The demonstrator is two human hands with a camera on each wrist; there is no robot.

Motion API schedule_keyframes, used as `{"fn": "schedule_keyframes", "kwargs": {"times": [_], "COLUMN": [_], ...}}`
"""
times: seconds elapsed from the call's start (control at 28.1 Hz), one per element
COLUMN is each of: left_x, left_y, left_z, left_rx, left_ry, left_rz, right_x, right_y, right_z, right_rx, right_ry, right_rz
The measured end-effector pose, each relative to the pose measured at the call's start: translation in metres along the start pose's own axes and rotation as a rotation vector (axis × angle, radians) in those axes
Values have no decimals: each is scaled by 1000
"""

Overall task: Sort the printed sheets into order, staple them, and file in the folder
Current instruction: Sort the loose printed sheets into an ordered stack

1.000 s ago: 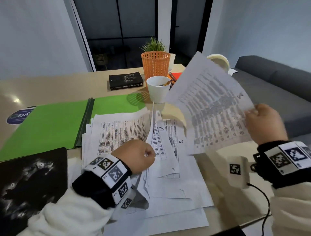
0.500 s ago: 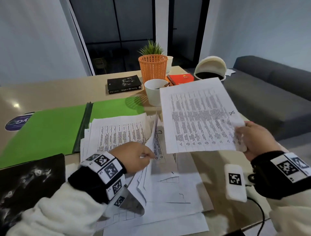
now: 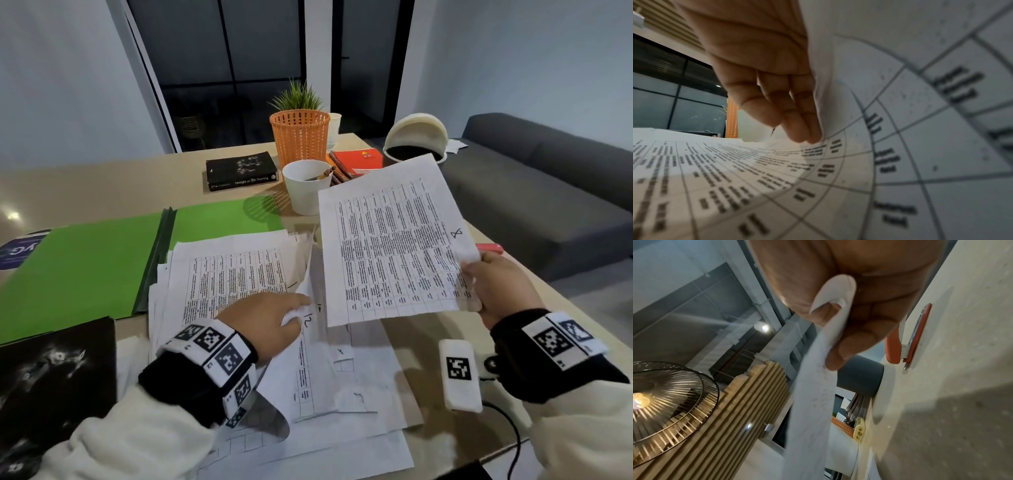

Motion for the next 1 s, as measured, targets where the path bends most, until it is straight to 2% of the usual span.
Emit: {"fn": "schedule_keyframes", "kwargs": {"times": [0.32,0.5,0.82,1.0], "left_x": [-6,-2,-1,3], "left_y": [-5,-6,-11,-6], "left_z": [-1,-4,-7,-5], "left_rx": [78,40,129,118], "left_ry": [9,57,-41,-47], "left_rz": [-48,15,-15,11], "right_x": [3,3,10,9], "right_y": [-4,1,-2,2], "right_z": [4,-2,1,-2], "right_rx": [-10,-25,1,-30], "right_ry": [19,28,45,50], "right_rz": [13,13,9,-18]}}
Point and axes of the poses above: each hand's wrist, its own z-axis towards the middle knuckle, its own y-axis out of the palm, x = y × z, the point moved 2 cm from there along z, towards the middle knuckle, and after that the axes turned 8 degrees about -z, right-handed, at the moved point
